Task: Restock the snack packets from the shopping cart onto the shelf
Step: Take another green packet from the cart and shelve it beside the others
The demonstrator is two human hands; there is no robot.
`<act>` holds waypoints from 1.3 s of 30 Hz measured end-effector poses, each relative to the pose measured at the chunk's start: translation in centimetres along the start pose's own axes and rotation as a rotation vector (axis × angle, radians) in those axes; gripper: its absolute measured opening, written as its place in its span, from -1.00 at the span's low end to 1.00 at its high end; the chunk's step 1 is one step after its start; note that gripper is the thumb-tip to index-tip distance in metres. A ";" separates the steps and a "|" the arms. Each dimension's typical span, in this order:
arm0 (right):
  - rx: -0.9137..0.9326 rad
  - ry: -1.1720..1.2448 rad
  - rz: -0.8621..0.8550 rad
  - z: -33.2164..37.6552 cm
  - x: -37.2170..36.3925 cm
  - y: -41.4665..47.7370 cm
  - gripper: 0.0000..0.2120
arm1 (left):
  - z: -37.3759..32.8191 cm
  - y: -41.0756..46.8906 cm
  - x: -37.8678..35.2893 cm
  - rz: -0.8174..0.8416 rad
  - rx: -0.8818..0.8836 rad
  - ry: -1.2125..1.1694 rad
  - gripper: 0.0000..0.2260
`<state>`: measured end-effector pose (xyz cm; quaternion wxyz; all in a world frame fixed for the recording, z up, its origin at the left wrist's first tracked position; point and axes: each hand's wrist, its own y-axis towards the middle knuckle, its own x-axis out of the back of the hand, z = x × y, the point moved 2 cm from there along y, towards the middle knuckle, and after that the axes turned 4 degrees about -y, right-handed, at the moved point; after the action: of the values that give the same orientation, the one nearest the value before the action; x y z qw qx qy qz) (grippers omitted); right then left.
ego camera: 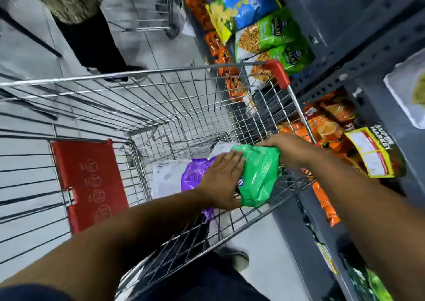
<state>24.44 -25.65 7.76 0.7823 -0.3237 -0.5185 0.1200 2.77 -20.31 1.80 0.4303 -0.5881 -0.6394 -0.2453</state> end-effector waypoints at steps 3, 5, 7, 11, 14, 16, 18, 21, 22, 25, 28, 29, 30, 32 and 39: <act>-0.071 0.238 -0.072 0.0 0.0 0.7 -0.59 | 0.0 0.4 -0.2 -0.080 0.110 -0.046 -0.02; -0.161 0.354 -0.148 0.3 -0.1 1.4 -0.54 | 0.5 0.7 -0.1 -0.111 0.190 -0.113 0.03; -0.231 0.432 -0.178 0.8 0.1 2.0 -0.53 | 1.5 1.0 0.5 -0.163 0.250 -0.208 -0.05; -0.298 0.576 -0.289 2.1 0.8 3.3 -0.62 | 4.6 1.4 3.5 -0.253 0.318 -0.483 -0.13; -0.316 0.672 -0.385 2.5 1.5 3.5 -0.74 | 6.7 1.3 5.1 -0.328 0.398 -0.851 -0.29; -0.327 0.747 -0.428 2.3 2.0 3.0 -0.77 | 7.6 1.3 6.0 -0.329 0.485 -0.958 -0.47; -0.301 0.826 -0.472 2.2 2.8 2.3 -0.75 | 8.1 1.9 7.1 -0.330 0.483 -0.974 -0.63; -0.204 0.989 -0.557 2.4 4.7 0.6 -0.71 | 6.9 3.0 10.0 -0.381 0.435 -1.122 -0.71; -0.163 1.056 -0.586 2.6 5.4 0.1 -0.68 | 6.4 3.2 11.0 -0.395 0.395 -1.139 -0.71; -0.041 1.160 -0.715 3.2 7.9 -2.1 -0.61 | 4.1 3.4 14.4 -0.430 0.288 -1.128 -0.75; 0.127 1.286 -0.823 4.6 10.3 -4.8 -0.67 | 1.4 3.1 18.2 -0.469 0.204 -1.110 -0.83; 0.174 1.336 -0.842 5.0 11.0 -5.9 -0.63 | 0.3 3.0 19.6 -0.476 0.169 -1.106 -0.85; 0.215 1.382 -0.850 5.5 11.4 -7.0 -0.60 | -0.7 2.9 20.9 -0.481 0.135 -1.111 -0.85; 0.286 1.455 -0.868 6.2 12.5 -9.4 -0.54 | -3.0 2.9 23.4 -0.489 0.062 -1.089 -0.81; 0.415 1.534 -1.107 6.1 15.6 -18.5 -0.70 | -11.8 3.1 30.1 -0.478 -0.147 -1.056 -0.91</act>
<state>23.10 -29.24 32.43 0.8953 0.1208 0.0857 -0.4202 10.70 -13.11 32.45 -0.0557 -0.4985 -0.8635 -0.0528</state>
